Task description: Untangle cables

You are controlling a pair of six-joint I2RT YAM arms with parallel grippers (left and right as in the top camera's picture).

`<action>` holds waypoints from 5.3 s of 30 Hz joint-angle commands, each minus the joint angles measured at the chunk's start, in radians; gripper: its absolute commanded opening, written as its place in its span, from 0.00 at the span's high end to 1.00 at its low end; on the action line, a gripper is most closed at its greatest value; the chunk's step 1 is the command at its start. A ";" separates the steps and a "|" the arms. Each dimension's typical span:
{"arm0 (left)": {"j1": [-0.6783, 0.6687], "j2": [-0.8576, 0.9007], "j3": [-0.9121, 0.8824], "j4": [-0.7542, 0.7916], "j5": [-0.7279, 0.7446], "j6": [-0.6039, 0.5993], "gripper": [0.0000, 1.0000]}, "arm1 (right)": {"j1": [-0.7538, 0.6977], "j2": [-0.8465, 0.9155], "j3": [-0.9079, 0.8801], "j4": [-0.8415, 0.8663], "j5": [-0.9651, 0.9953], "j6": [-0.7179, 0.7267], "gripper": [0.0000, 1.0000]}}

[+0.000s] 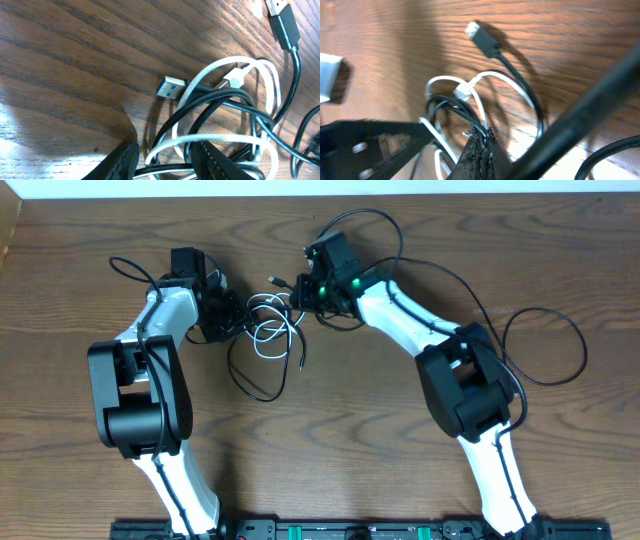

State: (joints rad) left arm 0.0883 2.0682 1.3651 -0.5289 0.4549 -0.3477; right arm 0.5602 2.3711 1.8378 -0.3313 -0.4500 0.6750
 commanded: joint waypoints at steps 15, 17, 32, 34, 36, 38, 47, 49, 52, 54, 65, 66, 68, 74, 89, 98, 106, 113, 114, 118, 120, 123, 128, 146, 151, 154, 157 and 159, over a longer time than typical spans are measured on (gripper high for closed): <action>0.004 0.030 -0.023 -0.010 -0.048 -0.006 0.57 | -0.047 -0.161 0.000 -0.084 -0.154 -0.263 0.99; 0.004 0.030 -0.023 -0.010 -0.048 -0.006 0.57 | -0.045 -0.203 0.000 -0.105 -0.150 -0.327 0.99; 0.018 0.030 -0.023 -0.042 -0.268 -0.032 0.50 | -0.070 -0.238 0.000 -0.152 -0.234 -0.572 0.99; 0.036 0.030 -0.023 -0.050 -0.269 -0.033 0.57 | -0.087 -0.240 0.000 -0.170 -0.234 -0.572 0.99; 0.051 0.030 -0.023 -0.057 -0.268 -0.033 0.58 | -0.098 -0.240 0.000 -0.183 -0.234 -0.572 0.99; 0.072 0.030 -0.023 -0.066 -0.268 -0.056 0.58 | -0.110 -0.240 0.000 -0.196 -0.234 -0.572 0.99; 0.185 0.030 -0.023 -0.103 -0.257 -0.104 0.62 | -0.166 -0.241 0.000 -0.237 -0.233 -0.572 0.99; 0.217 0.030 -0.023 -0.116 -0.257 -0.126 0.61 | -0.184 -0.241 0.000 -0.247 -0.233 -0.571 0.99; 0.262 0.030 -0.023 -0.128 -0.226 -0.144 0.60 | -0.207 -0.241 0.000 -0.271 -0.208 -0.570 0.99; 0.289 0.030 -0.023 -0.134 -0.190 -0.144 0.60 | -0.217 -0.241 0.000 -0.290 -0.170 -0.567 0.99; 0.352 0.030 -0.026 -0.137 0.024 -0.123 0.40 | -0.207 -0.241 -0.001 -0.390 0.088 -0.564 0.99; 0.351 0.030 -0.026 -0.136 0.040 -0.103 0.33 | -0.204 -0.241 -0.001 -0.389 0.094 -0.564 0.99; 0.351 0.030 -0.026 -0.138 0.043 -0.095 0.25 | -0.199 -0.241 -0.001 -0.388 0.106 -0.563 0.99; 0.352 -0.038 -0.024 -0.167 0.095 -0.056 0.25 | -0.186 -0.241 -0.001 -0.386 0.108 -0.563 0.99; 0.186 -0.245 -0.024 -0.363 0.061 -0.286 0.25 | -0.185 -0.241 -0.001 -0.384 0.107 -0.462 0.99; -0.096 -0.244 -0.025 -0.294 0.057 -0.478 0.25 | -0.185 -0.241 -0.001 -0.412 0.106 -0.462 0.99; -0.269 -0.243 -0.024 -0.132 0.030 -0.711 0.26 | -0.178 -0.241 -0.001 -0.433 0.106 -0.462 0.99; -0.361 -0.235 -0.024 -0.096 -0.107 -0.932 0.28 | -0.173 -0.241 -0.001 -0.427 0.103 -0.463 0.99; -0.369 -0.233 -0.024 -0.083 -0.118 -0.942 0.29 | -0.173 -0.241 -0.001 -0.423 0.103 -0.462 0.99; -0.394 -0.213 -0.024 -0.018 -0.135 -0.970 0.33 | -0.172 -0.241 -0.001 -0.419 0.095 -0.462 0.99; -0.400 -0.197 -0.024 -0.003 -0.135 -0.996 0.35 | -0.169 -0.241 -0.001 -0.418 0.091 -0.462 0.99; -0.402 -0.154 -0.024 0.005 -0.135 -1.046 0.38 | -0.154 -0.241 -0.001 -0.413 0.092 -0.463 0.99; -0.402 -0.107 -0.024 0.046 -0.135 -1.046 0.38 | -0.140 -0.241 -0.001 -0.409 0.092 -0.463 0.99; -0.386 -0.050 -0.024 0.112 -0.051 -0.949 0.92 | -0.134 -0.241 -0.001 -0.414 0.095 -0.539 0.99; -0.354 -0.056 -0.024 0.121 0.013 -0.904 0.92 | -0.134 -0.241 -0.001 -0.423 0.124 -0.543 0.99; -0.332 -0.065 -0.024 0.121 0.066 -0.902 0.93 | -0.134 -0.241 -0.001 -0.425 0.123 -0.563 0.99; -0.305 -0.083 -0.024 0.121 0.118 -0.901 0.93 | -0.133 -0.241 -0.001 -0.434 0.123 -0.580 0.99; -0.291 -0.094 -0.024 0.121 0.144 -0.901 0.93 | -0.133 -0.241 -0.001 -0.441 0.123 -0.581 0.99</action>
State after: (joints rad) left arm -0.2237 2.0048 1.3403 -0.4072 0.5224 -1.2743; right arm 0.4213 2.1567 1.8347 -0.7666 -0.3351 0.1238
